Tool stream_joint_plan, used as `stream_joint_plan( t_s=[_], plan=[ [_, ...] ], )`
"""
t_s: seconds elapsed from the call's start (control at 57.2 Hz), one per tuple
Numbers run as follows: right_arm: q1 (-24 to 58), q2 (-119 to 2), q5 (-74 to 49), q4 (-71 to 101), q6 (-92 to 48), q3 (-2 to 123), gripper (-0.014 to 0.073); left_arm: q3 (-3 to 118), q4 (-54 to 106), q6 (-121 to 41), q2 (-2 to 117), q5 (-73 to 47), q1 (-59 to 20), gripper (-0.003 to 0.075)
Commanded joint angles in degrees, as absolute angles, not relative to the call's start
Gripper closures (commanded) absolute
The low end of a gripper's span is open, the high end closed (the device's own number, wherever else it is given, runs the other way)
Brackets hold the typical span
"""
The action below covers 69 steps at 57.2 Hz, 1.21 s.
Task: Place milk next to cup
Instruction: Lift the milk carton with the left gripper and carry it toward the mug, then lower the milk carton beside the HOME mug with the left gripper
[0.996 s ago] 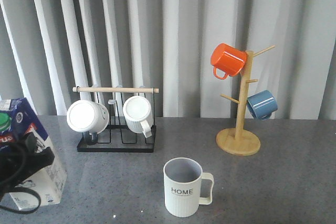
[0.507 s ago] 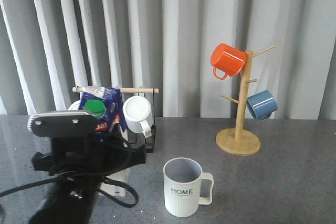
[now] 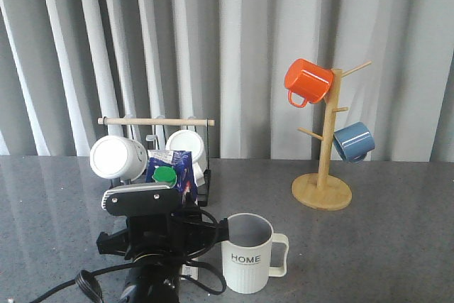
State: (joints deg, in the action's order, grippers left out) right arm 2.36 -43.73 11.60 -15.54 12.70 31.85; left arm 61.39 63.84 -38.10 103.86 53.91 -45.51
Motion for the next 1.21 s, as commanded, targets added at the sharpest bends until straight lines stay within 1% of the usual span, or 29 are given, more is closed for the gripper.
stream_joint_plan(
  t_s=[0.0, 0.454, 1.188],
  plan=[
    [1.91, -43.5, 15.71, -15.75, 12.67, 33.23, 0.0603, 63.34, 60.02, -34.7, 102.32, 57.21, -45.67, 0.0627],
    [1.91, -43.5, 15.68, -15.75, 12.67, 33.23, 0.0603, 63.34, 57.69, -33.6, 104.88, 55.12, -45.67, 0.0627],
    [1.91, -43.5, 15.68, -15.75, 12.67, 33.23, 0.0603, 63.27, 57.74, -33.78, 104.88, 52.75, -45.67, 0.0627]
  ],
)
